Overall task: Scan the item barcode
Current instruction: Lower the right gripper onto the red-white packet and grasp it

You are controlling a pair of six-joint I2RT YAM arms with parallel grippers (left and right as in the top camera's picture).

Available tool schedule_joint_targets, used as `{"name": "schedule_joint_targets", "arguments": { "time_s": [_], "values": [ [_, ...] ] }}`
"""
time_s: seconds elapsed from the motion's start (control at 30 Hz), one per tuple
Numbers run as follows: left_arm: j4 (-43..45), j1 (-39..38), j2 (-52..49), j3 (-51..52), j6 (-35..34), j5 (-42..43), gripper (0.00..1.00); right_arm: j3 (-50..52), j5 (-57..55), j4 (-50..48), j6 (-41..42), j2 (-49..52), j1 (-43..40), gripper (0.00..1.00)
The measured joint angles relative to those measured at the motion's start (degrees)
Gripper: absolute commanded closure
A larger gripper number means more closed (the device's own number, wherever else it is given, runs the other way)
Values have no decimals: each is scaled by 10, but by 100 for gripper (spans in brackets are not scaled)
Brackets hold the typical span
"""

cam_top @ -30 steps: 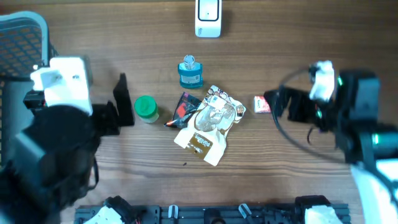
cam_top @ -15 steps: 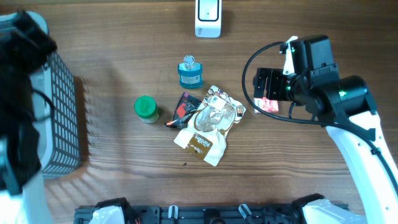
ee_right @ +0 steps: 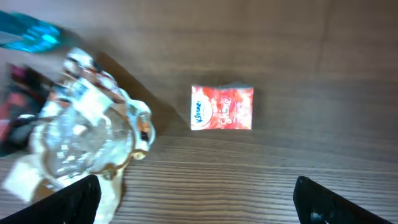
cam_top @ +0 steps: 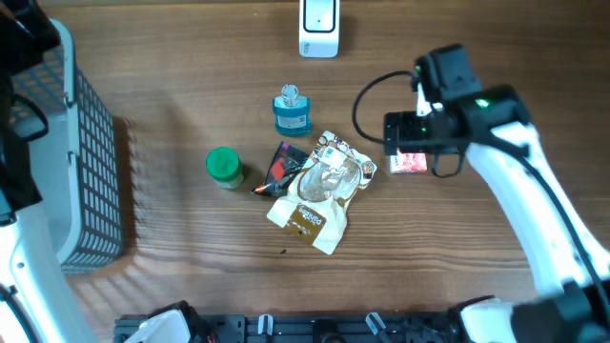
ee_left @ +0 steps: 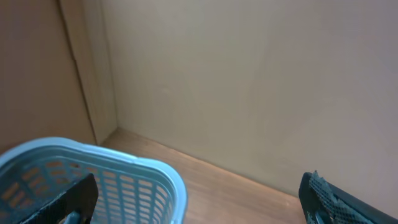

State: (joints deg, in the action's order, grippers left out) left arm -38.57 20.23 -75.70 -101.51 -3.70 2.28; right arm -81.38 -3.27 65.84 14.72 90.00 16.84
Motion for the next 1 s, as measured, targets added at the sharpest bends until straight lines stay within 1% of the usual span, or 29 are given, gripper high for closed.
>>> {"name": "schedule_joint_targets", "arguments": {
  "time_s": [0.13,0.2,0.33,0.53,0.73,1.0],
  "values": [
    [10,-17,7,28,0,7,0,0,9,-12,0,57,-1,0],
    [17,-26,18,46,0,9,0,5,17,-34,0,83,-1,0],
    [39,-37,52,74,0,9,0,38,21,-84,0,98,-5,0],
    [63,-38,103,105,0,9,0,88,31,-129,0,101,-42,0],
    [66,-38,108,118,0,9,0,99,59,-166,-25,112,-51,0],
    [69,-38,108,120,0,9,0,112,59,-184,-31,159,-51,0]
  ]
}}
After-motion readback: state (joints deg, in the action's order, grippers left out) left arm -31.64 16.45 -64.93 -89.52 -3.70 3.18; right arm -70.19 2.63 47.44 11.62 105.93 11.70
